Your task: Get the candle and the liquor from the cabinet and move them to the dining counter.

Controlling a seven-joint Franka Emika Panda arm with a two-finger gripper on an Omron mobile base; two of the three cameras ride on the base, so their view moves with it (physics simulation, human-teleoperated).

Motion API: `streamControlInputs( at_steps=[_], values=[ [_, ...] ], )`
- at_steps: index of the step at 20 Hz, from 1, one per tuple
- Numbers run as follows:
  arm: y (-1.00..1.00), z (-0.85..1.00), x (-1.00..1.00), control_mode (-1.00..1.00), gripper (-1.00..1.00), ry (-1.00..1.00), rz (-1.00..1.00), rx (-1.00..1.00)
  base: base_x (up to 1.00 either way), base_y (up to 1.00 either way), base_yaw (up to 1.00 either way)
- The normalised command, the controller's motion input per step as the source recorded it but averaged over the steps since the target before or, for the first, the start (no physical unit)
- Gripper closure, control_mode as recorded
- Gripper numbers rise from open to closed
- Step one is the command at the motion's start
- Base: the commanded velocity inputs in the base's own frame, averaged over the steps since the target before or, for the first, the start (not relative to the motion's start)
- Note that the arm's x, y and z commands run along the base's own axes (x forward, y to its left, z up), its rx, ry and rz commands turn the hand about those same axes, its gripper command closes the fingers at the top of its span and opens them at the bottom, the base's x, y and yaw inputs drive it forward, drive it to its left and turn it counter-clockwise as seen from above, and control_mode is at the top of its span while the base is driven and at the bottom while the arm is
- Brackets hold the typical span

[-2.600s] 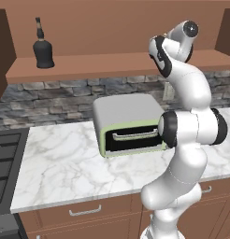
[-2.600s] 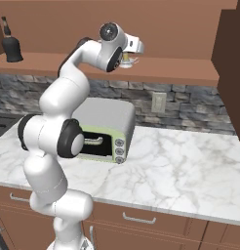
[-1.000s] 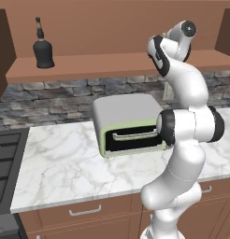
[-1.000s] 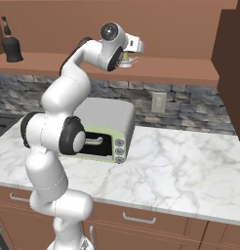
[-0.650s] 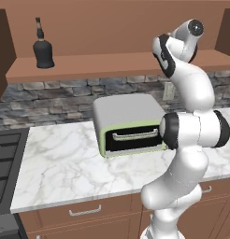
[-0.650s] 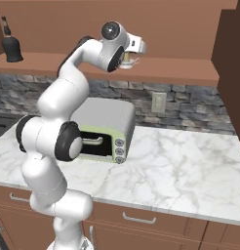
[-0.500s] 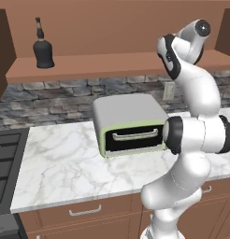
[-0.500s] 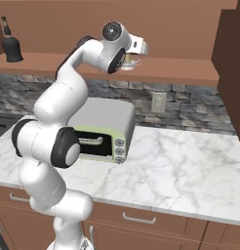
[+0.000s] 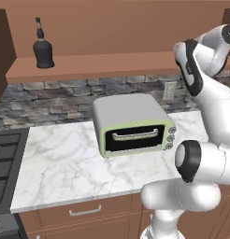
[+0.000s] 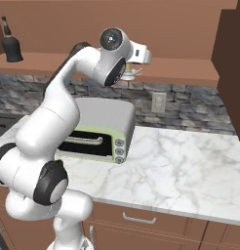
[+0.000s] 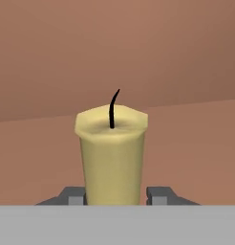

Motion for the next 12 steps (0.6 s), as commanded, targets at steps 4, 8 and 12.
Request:
streamControlInputs(
  at_steps=[4,8,12],
  values=[
    [0.00,0.00,-1.00,-1.00,1.00,0.00,0.00,0.00,0.00,0.00,0.00],
    [0.14,0.03,-0.84,-1.00,1.00,0.00,0.00,0.00,0.00,0.00,0.00],
    [0.36,0.00,-0.59,-1.00,1.00,0.00,0.00,0.00,0.00,0.00,0.00]
  ],
)
